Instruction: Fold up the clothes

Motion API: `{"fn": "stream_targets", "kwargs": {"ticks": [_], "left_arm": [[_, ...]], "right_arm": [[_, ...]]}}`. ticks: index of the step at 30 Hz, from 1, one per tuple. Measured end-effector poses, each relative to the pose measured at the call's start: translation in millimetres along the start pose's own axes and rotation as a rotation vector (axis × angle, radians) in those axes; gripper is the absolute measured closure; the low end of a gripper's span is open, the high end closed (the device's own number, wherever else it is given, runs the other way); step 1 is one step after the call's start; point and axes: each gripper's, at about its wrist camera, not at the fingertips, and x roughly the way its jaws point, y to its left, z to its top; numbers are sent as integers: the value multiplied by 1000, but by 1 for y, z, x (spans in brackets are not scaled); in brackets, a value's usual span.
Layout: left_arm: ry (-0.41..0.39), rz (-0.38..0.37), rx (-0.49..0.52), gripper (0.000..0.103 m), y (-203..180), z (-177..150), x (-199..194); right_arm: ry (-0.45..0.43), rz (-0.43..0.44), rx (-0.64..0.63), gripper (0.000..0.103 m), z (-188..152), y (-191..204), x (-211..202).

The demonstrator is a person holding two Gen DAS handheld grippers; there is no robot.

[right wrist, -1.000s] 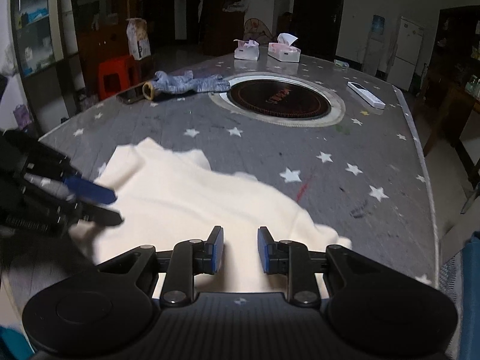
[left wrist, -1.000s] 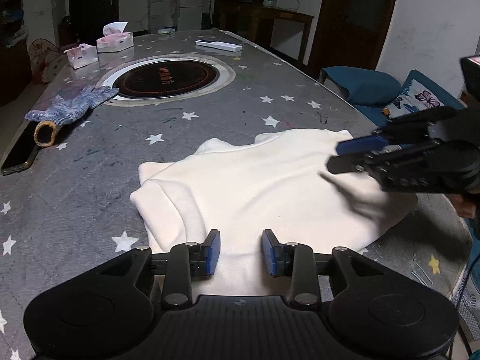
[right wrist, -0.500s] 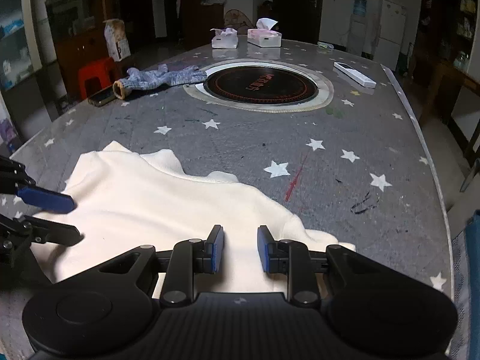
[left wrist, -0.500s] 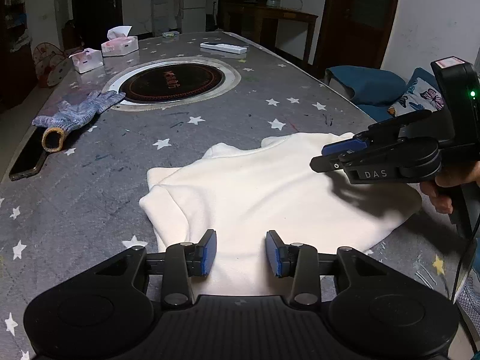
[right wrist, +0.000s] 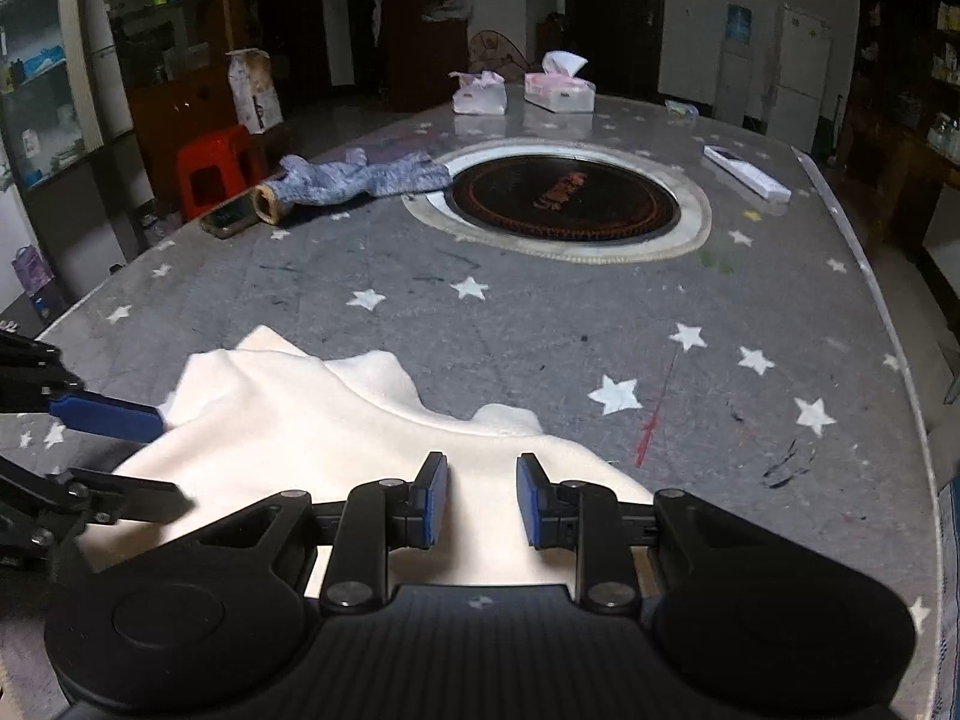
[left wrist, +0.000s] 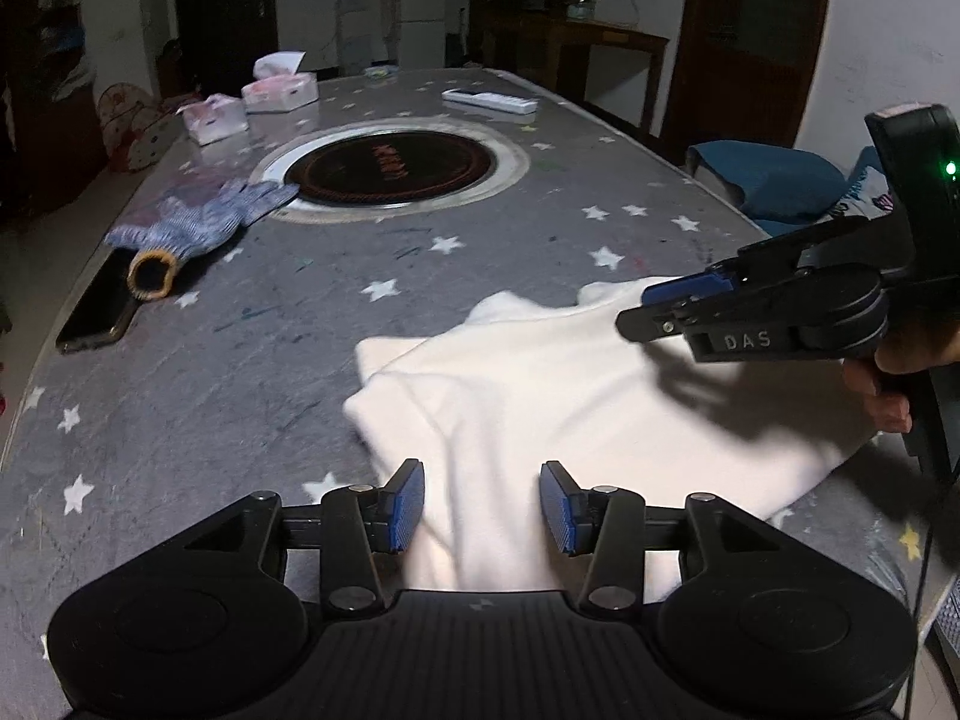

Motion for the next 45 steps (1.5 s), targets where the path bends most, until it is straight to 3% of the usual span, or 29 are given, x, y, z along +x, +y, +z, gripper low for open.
{"fn": "stream_targets", "kwargs": {"ticks": [7,15,23,34,45], "left_arm": [[5,-13,-52,56,18,-4,5],[5,-27,-87,55,27,-3,6],[-10,-23,-89,55,29,-3,-2],[-33,77,-116,55,50,-6,-16],[-42,126,-140,55,59,-8,-23]], "right_arm": [[-2,-15,13,79,6,0,3],[-18,90,-50,79,22,37,14],[-5,77,-57,79,29,46,32],[-38,127,-183,79,14,77,-5],[-28,143,-289,81,-4,121,6]]}}
